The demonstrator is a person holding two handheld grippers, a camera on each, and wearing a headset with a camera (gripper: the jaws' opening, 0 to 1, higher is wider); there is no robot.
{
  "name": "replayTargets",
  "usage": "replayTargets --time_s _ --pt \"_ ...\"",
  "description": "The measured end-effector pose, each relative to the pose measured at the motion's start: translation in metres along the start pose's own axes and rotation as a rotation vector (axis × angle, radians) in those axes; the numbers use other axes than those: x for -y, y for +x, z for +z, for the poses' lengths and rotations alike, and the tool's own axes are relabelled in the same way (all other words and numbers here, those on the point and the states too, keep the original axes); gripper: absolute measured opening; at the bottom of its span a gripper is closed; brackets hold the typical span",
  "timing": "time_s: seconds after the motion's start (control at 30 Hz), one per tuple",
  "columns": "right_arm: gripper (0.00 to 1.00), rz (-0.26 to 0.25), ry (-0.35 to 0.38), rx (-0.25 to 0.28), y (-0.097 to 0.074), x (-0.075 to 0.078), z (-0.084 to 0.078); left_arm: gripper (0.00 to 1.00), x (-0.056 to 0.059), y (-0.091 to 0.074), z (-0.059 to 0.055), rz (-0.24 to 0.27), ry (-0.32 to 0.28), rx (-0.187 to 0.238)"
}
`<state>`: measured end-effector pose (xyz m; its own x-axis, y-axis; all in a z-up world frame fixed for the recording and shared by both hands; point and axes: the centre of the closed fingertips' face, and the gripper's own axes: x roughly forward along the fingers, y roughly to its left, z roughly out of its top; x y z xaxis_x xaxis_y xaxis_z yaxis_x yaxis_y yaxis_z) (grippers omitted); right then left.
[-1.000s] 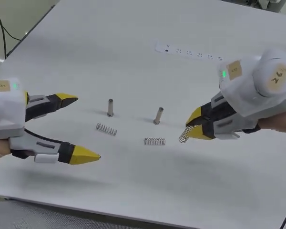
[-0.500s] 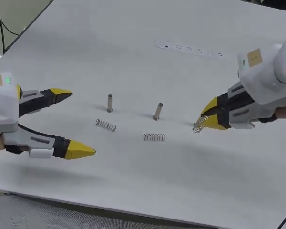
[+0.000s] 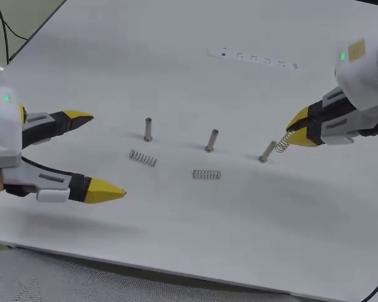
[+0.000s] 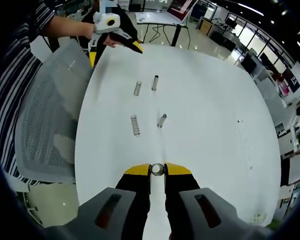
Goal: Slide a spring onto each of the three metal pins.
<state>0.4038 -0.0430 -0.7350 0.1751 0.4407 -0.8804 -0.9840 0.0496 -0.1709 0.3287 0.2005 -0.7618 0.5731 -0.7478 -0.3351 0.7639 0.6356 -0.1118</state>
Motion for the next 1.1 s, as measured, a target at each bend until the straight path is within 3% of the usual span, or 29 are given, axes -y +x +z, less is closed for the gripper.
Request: replayTargets --time_s 0.4,0.77,1.1 --pt "0.07 -0.015 0.045 -0.025 0.009 0.022 -0.01 0.96 0.0 -0.003 -0.004 0.008 -0.013 -0.005" --pt "0.07 -0.012 0.064 -0.035 0.015 0.028 -0.013 0.96 -0.007 -0.008 -0.003 0.026 -0.018 -0.007" --pt "0.07 -0.003 0.063 -0.039 0.025 0.033 -0.015 0.94 -0.006 -0.01 -0.006 0.025 -0.026 -0.013"
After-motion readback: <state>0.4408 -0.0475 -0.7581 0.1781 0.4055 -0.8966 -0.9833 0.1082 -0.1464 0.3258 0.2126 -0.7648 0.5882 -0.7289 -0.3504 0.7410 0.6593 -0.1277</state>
